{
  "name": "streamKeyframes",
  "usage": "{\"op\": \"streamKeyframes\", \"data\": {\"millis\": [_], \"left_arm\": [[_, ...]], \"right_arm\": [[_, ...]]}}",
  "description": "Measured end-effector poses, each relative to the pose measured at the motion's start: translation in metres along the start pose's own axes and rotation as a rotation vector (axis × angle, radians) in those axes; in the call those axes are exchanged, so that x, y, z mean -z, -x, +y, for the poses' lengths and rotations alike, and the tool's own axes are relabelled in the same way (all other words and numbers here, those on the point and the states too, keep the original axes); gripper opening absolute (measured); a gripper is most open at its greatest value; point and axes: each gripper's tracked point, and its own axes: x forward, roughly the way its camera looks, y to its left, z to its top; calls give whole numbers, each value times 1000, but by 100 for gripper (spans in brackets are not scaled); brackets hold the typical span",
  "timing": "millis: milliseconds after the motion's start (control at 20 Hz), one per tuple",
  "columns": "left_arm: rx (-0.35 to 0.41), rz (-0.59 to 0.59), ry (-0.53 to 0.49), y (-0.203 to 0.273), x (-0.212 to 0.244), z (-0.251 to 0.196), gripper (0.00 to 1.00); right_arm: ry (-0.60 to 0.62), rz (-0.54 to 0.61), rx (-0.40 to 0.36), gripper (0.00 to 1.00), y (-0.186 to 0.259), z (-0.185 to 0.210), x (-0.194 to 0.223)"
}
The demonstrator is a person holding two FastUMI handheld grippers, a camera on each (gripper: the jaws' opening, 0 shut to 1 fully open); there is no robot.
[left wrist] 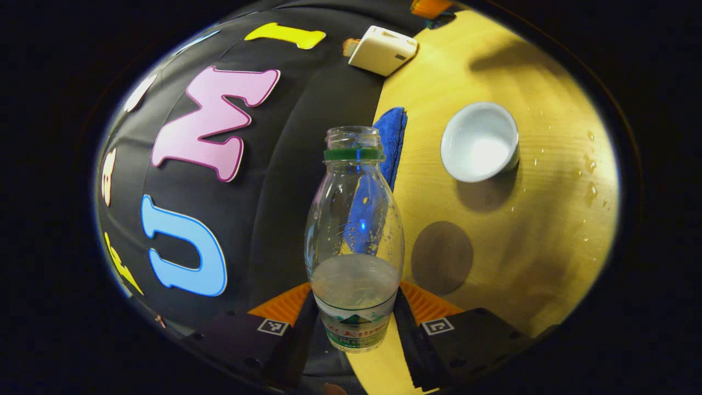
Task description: Open the teacup lid with one hand, grasp the water bottle and pour water into the teacup with the other hand; after pouring, place the water bottle on the coaster and then close the teacup lid.
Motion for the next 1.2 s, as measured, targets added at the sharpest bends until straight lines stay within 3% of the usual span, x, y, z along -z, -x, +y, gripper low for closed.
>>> {"op": "streamKeyframes", "data": {"millis": [100, 150, 250, 300, 400, 450, 500, 650, 700, 750, 800, 900, 1200], "left_arm": [[-22, -1, -52, -4, -1, 6, 73], [-30, -3, -76, -5, -1, 9, 73], [-55, -11, -132, -9, -2, 15, 73], [-69, -18, -160, -11, -4, 19, 73], [-92, -30, -206, -13, -4, 24, 72], [-99, -35, -221, -16, -5, 25, 72], [-102, -39, -233, -17, -5, 26, 73], [-130, -49, -286, -19, -7, 30, 73], [-140, -52, -303, -20, -6, 33, 73], [-151, -55, -319, -21, -7, 35, 73], [-161, -60, -334, -22, -8, 37, 73], [-181, -74, -361, -23, -11, 39, 73], [-210, -95, -410, -25, -16, 42, 73]], "right_arm": [[4, 0, -1, 36, 1, -2, 1], [4, 1, -1, 31, 1, -2, 1], [7, 1, -1, 31, 1, -3, 2], [9, 1, 0, 36, 2, -4, 2], [10, 0, 1, 31, 4, -4, 2], [12, 0, 0, 36, 3, -4, 2], [14, -1, 2, 31, 3, -5, 2], [13, 0, -1, 31, 4, -2, 2], [15, 0, -2, 36, 4, -3, 2], [17, 0, -3, 31, 4, -3, 2], [19, 0, -3, 36, 4, -2, 3], [25, -1, -5, 31, 5, -2, 2], [33, -1, -9, 31, 8, -1, 2]]}}
